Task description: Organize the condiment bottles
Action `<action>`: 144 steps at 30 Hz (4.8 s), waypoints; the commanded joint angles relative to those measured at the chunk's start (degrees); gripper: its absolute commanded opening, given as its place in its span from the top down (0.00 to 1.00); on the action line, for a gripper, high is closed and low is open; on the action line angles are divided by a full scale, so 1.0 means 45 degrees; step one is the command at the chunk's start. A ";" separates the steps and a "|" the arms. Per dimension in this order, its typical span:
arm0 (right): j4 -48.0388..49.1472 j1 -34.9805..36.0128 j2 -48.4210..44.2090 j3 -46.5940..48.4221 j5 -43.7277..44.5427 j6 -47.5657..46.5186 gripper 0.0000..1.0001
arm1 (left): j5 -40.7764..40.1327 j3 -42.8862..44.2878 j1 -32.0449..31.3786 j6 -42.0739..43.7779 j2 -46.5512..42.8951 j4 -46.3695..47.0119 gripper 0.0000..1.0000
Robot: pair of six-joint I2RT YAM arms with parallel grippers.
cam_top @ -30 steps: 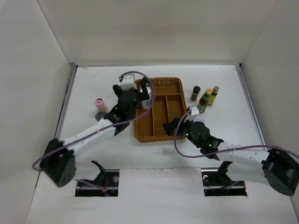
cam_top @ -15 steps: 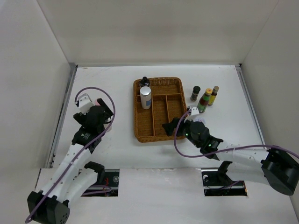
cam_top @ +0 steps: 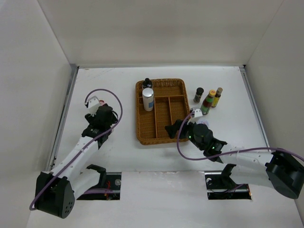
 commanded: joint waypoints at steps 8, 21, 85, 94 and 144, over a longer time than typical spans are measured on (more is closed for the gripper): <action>0.0778 0.0109 0.0111 0.0242 -0.0155 -0.0005 0.05 | -0.1394 0.2302 -0.2801 0.0828 -0.1445 -0.0093 0.58; 0.0798 0.0031 -0.0319 0.0008 -0.0038 -0.0024 0.05 | 0.0089 0.4903 -0.5930 0.1219 0.2888 0.3069 0.61; 0.0779 0.0031 0.0248 0.0242 -0.0429 0.0074 0.04 | 0.0129 0.2951 0.2097 0.1708 0.5567 0.5083 0.59; 0.1245 0.0051 -0.0670 -0.0168 -0.0292 -0.0044 0.04 | -0.0066 0.2481 -0.1022 0.1747 0.0495 0.3408 0.70; -1.1192 -0.2645 -0.3095 0.3659 0.5841 0.0306 0.05 | 0.0500 -0.1459 -0.6480 0.3017 -0.1968 0.8321 0.05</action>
